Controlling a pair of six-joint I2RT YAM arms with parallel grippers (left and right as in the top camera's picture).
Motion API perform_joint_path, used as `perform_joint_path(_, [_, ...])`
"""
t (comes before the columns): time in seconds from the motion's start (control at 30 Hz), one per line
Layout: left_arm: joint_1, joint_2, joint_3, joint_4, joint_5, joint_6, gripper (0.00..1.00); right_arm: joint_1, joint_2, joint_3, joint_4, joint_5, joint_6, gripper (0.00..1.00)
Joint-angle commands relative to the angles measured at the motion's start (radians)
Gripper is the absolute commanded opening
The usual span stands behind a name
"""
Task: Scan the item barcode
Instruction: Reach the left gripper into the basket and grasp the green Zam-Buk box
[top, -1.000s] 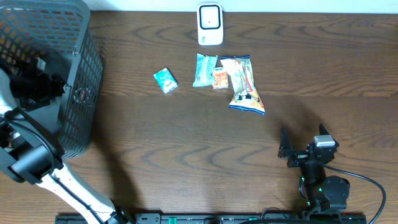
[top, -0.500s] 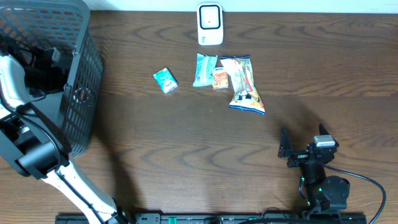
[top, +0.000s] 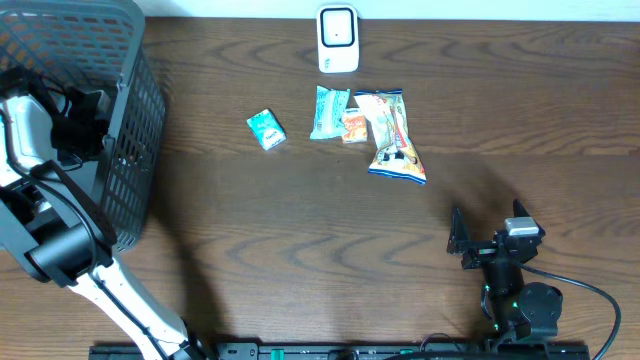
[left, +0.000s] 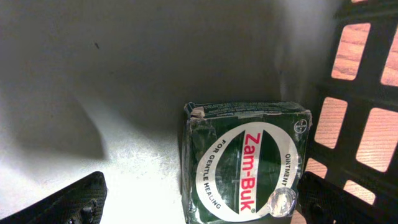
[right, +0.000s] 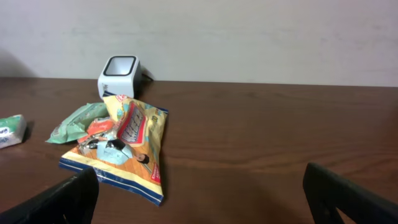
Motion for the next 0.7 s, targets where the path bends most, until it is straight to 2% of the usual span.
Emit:
perform_joint_path(0.0, [-0.016,0.014,-0.031,0.003,-0.003,0.052,0.96,0.008,-0.005,-0.001,-0.005,0.007,0.004,0.99])
perform_joint_path(0.13, [-0.034,0.014,-0.070,0.016,-0.021,0.100,0.96,0.008,-0.005,-0.001,-0.005,0.008,0.004,0.99])
perform_joint_path(0.37, [-0.052,0.014,-0.125,0.085,-0.138,0.093,0.96,0.008,-0.005,-0.001,-0.005,0.007,0.004,0.99])
perform_joint_path(0.67, [-0.051,0.014,-0.126,0.204,-0.397,-0.080,0.96,0.008,-0.005,-0.001,-0.005,0.007,0.004,0.99])
